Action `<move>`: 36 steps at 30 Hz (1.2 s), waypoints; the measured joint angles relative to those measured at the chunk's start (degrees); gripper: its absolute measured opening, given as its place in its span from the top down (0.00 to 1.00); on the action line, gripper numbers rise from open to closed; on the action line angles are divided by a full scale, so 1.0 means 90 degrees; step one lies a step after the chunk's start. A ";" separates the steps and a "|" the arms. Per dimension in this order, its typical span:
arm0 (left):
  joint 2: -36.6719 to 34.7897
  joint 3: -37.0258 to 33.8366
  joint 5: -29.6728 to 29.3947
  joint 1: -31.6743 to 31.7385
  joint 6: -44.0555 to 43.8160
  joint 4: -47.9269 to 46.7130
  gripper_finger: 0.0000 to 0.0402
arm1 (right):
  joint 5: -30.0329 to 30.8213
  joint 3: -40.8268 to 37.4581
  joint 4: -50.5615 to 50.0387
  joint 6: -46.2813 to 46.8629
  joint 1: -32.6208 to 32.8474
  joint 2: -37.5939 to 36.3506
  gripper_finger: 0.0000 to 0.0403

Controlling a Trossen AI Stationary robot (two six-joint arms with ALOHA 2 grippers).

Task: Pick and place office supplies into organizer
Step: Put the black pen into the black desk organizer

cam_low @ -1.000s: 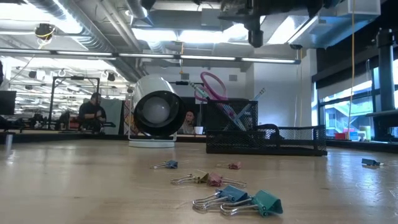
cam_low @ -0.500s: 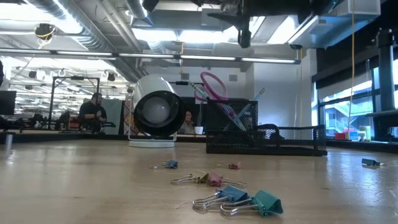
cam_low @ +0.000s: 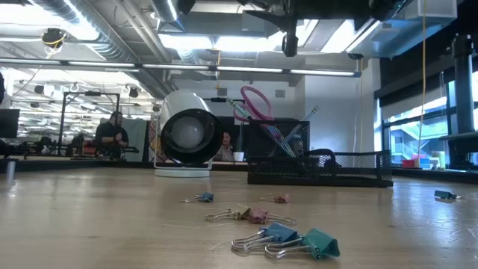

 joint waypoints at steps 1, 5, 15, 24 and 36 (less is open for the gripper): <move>0.0000 0.0000 -0.0001 0.0001 0.0035 0.0069 0.89 | 0.0000 0.0000 0.0000 -0.0033 0.0000 0.0000 0.69; 0.0000 0.0000 -0.0001 -0.0002 0.0128 0.0078 0.89 | -0.0002 0.0000 0.0071 -0.0116 0.0002 0.0000 0.74; 0.0000 0.0000 -0.0006 -0.0009 0.0138 0.0046 0.88 | -0.0010 0.0000 0.0168 -0.0340 0.0000 -0.0002 0.88; 0.0000 0.0000 -0.0001 -0.0011 0.0390 0.0048 0.77 | -0.0012 0.0000 0.0165 -0.0445 0.0002 -0.0002 0.90; -0.0048 0.0000 -0.0254 -0.0251 -0.2693 -0.0010 0.68 | -0.0012 0.0000 0.0044 -0.0631 -0.0140 -0.0005 0.90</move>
